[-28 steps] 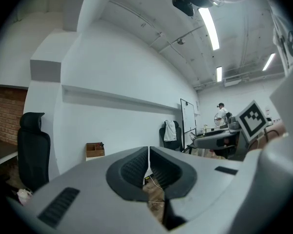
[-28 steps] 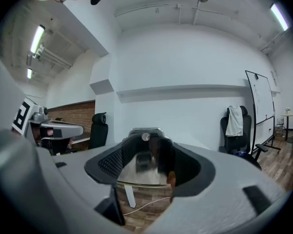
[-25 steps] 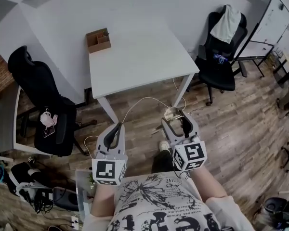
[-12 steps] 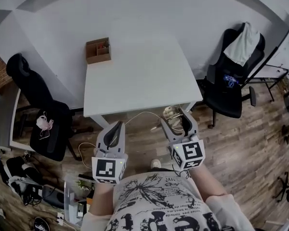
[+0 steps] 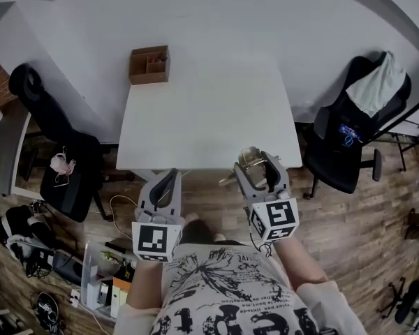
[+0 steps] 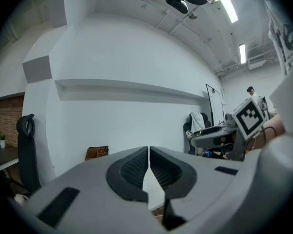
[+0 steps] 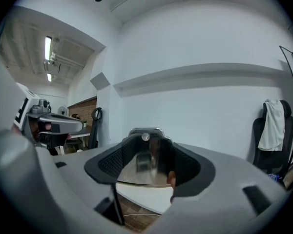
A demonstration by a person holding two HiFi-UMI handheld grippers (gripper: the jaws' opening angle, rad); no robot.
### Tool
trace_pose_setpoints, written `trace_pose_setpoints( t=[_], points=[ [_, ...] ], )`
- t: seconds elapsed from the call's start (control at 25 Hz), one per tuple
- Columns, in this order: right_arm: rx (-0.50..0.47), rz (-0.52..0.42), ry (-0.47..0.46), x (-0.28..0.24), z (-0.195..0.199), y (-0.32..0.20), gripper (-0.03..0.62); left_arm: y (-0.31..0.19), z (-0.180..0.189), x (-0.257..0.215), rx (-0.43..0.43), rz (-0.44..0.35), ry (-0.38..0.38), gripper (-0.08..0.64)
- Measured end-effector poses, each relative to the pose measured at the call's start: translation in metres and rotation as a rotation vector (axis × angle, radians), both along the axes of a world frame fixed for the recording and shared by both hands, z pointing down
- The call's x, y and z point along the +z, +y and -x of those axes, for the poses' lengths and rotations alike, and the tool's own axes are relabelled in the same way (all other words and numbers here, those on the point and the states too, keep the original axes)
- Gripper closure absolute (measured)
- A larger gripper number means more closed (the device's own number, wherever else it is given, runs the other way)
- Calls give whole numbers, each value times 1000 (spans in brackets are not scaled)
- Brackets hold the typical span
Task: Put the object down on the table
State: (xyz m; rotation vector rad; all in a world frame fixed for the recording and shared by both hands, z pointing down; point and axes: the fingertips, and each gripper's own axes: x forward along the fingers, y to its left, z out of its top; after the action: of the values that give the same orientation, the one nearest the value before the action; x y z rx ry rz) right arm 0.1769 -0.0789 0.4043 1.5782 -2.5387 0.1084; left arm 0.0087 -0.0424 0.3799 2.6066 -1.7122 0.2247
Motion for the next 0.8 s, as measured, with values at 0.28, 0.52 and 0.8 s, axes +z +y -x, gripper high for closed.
trace_pose_setpoints(
  t=[0.28,0.52,0.8],
  points=[
    [-11,50,31,25,20,-82,311,-86,19,16,-6,10,16,548],
    [0,90,58,40,44,-167,311,-172,45,20,10,-19,9,548],
    [2,178,86,76,72,-243,311,-242,68,36,29,43,18,548]
  ],
)
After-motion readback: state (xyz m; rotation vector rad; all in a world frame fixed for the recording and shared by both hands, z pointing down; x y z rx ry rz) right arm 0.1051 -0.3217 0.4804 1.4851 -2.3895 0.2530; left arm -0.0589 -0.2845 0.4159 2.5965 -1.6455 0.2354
